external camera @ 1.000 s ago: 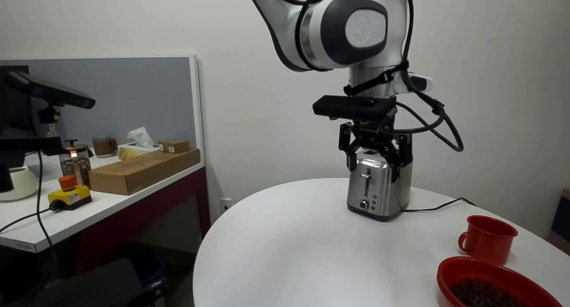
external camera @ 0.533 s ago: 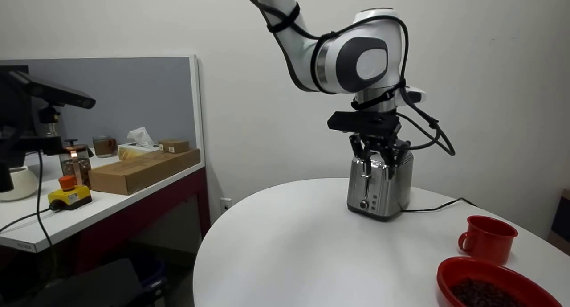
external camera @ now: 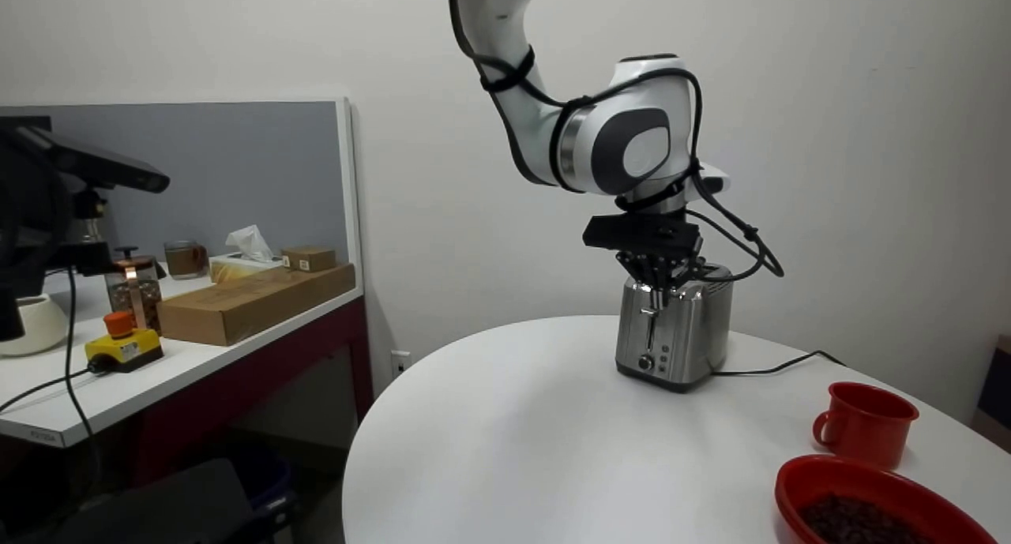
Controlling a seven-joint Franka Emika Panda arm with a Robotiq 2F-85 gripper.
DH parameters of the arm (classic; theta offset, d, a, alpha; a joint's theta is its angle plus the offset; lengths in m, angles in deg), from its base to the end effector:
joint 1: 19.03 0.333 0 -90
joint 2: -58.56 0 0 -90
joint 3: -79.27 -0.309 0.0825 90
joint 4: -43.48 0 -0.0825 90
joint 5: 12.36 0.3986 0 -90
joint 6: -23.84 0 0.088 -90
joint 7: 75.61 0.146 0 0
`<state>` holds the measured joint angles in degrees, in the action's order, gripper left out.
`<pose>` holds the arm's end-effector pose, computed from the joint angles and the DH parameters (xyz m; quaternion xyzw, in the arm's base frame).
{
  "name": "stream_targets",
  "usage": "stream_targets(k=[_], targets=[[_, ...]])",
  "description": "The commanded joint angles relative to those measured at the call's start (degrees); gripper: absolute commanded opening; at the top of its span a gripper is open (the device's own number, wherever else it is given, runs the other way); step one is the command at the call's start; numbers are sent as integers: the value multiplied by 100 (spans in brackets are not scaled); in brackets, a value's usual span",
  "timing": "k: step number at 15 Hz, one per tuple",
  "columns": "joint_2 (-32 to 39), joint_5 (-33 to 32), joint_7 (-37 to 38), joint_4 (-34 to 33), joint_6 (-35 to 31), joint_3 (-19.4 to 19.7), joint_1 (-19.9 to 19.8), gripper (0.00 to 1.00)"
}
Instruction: Turn on the toaster
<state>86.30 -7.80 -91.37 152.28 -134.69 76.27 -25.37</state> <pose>0.6858 -0.0440 0.2334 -0.9788 -0.0674 -0.1933 0.0007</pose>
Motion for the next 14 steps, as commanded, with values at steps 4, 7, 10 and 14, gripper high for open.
stream_targets(k=[4,7,10,14], targets=[[572,-3,-578,-390,-699,-588,-356,0],[738,-14,-703,-478,-880,-817,-498,0],[955,-89,-831,-556,-1036,-960,-621,0],[1323,-257,-1083,-727,-1246,-1110,-790,0]])
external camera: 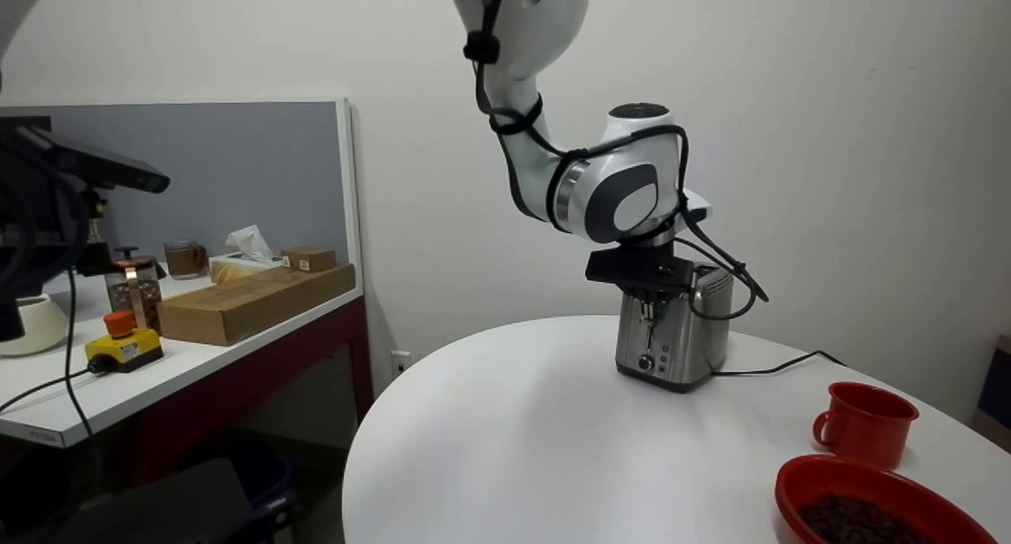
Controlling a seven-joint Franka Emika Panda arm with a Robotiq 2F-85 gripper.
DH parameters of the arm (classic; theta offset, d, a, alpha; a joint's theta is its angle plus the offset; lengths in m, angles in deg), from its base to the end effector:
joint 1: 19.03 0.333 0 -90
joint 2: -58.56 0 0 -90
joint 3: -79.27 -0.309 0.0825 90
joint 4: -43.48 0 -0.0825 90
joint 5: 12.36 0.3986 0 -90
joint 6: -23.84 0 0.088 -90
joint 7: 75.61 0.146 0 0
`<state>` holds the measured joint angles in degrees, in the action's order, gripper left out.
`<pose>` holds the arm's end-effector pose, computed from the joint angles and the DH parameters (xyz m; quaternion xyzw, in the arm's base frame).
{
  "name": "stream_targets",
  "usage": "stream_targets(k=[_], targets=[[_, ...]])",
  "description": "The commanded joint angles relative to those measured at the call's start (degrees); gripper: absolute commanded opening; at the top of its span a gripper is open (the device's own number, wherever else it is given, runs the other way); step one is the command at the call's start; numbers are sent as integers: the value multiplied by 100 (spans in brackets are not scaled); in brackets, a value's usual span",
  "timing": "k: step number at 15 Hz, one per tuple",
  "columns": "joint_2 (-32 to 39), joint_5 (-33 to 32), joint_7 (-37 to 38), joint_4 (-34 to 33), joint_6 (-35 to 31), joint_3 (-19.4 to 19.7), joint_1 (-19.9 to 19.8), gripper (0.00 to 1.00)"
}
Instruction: Turn on the toaster
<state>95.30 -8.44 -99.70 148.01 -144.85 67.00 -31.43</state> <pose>0.7115 -0.0170 0.1913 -0.9583 -0.1355 -0.2509 0.0191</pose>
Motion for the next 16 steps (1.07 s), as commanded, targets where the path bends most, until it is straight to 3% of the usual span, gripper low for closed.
stream_targets(k=[1,9,14,15,16], targets=[[520,-265,-320,-351,-265,-201,-204,0],[1053,-884,-454,-551,-230,-166,-175,0],[1003,-999,-292,-447,-247,-26,-121,0],[954,-956,-232,-432,-201,-30,-124,26],[885,-897,-186,-409,-127,-75,-162,27]])
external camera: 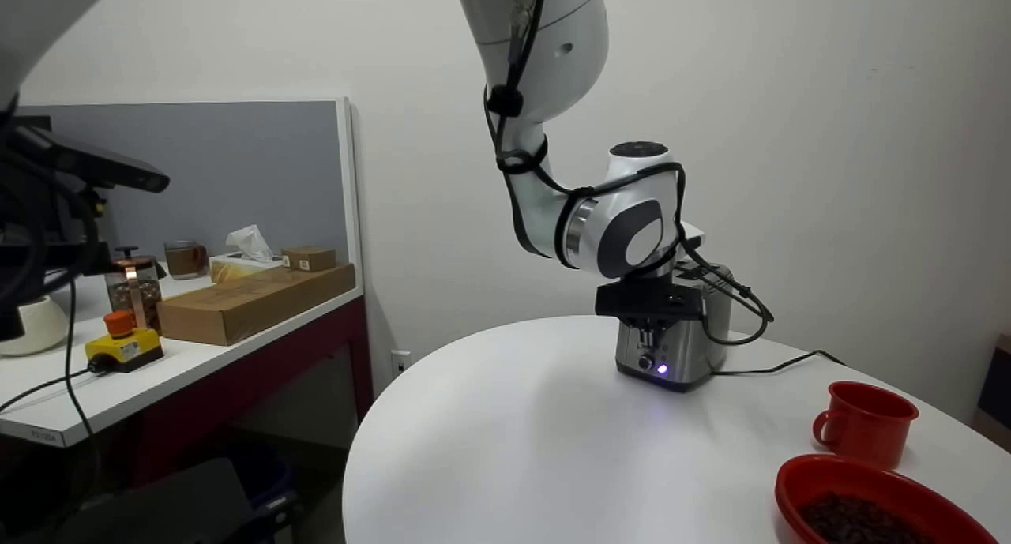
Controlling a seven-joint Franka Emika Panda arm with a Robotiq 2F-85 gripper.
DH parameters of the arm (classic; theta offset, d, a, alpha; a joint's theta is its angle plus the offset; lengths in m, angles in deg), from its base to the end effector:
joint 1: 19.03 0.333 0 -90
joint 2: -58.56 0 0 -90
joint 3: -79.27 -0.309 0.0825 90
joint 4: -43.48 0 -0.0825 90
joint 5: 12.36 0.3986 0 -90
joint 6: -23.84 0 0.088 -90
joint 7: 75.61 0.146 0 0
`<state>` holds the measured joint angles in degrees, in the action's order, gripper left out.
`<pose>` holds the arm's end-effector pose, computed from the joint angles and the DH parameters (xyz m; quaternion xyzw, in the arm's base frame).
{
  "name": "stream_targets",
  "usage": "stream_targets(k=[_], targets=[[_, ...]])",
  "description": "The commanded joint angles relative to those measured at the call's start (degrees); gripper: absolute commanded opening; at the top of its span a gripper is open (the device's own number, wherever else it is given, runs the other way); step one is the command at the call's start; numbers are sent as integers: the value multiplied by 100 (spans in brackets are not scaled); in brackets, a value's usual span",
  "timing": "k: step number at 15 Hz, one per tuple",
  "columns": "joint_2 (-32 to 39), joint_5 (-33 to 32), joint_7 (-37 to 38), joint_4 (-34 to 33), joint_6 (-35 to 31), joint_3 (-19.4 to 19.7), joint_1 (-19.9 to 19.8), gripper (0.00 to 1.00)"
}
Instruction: Turn on the toaster
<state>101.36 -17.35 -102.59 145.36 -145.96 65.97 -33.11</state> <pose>0.7130 -0.0175 0.1440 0.9485 0.2135 0.2339 0.0038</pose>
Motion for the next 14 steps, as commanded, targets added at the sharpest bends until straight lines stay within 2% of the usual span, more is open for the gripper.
stream_targets(k=[1,7,10,14], targets=[[211,82,115,-114,-2,-94,-94,32],[-451,729,92,349,650,-772,-759,78],[-989,1010,-13,649,1380,-793,-933,98],[-1847,1272,-314,943,2710,-433,-859,100]])
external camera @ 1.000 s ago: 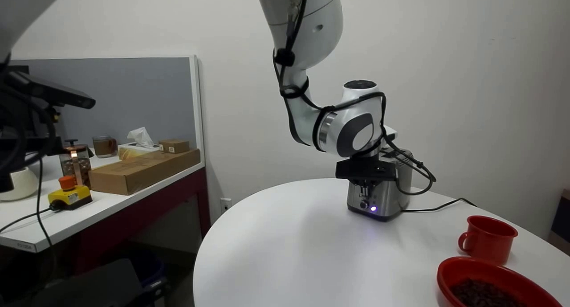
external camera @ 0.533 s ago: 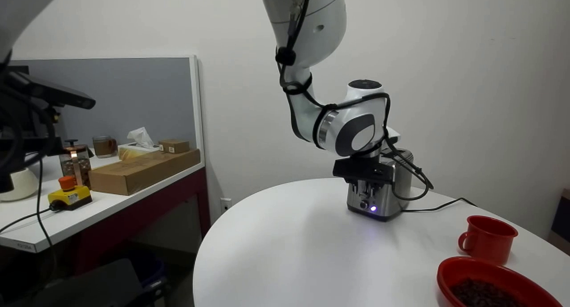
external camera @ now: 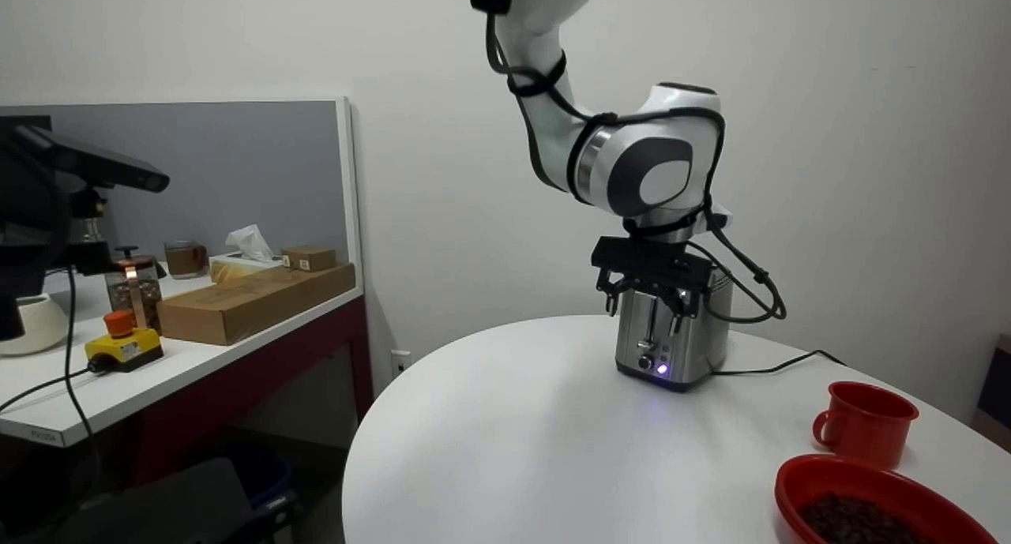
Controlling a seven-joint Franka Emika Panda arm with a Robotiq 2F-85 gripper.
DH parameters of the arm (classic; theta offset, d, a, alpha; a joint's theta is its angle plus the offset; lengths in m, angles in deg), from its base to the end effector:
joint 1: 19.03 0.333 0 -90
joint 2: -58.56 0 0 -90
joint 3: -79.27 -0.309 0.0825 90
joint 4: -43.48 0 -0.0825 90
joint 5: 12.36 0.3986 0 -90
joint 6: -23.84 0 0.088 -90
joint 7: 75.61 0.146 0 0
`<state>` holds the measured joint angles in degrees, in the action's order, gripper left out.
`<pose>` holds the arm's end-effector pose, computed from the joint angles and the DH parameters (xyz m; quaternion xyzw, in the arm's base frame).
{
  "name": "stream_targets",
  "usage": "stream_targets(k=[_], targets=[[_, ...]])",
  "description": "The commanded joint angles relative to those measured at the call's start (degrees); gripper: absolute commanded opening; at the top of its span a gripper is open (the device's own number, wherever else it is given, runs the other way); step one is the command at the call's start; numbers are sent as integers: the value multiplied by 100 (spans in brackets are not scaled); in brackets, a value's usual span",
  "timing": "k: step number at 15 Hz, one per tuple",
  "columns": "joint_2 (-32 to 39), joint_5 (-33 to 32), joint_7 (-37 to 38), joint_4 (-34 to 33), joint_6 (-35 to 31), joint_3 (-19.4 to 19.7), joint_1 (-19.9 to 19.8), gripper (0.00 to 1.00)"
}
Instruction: Turn on the toaster
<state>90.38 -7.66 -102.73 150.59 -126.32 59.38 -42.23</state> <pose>0.6745 -0.0482 0.2001 -0.9780 -0.1377 -0.1358 0.0780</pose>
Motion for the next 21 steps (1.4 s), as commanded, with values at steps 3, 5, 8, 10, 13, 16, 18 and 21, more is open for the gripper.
stream_targets(k=[3,5,8,10,13,16,18,21], targets=[[-1329,224,-417,611,1379,678,311,100],[-1698,148,-500,831,1537,951,482,100],[-2347,22,-684,1359,1438,1315,738,100],[-2740,170,-954,1691,1472,1474,856,100],[-3236,190,-1148,2026,1743,1733,1086,100],[-3627,-85,-852,2224,2178,1988,1316,100],[-3850,-271,-701,2328,2413,2122,1423,100],[-3724,-236,-773,2226,2316,2276,1556,100]])
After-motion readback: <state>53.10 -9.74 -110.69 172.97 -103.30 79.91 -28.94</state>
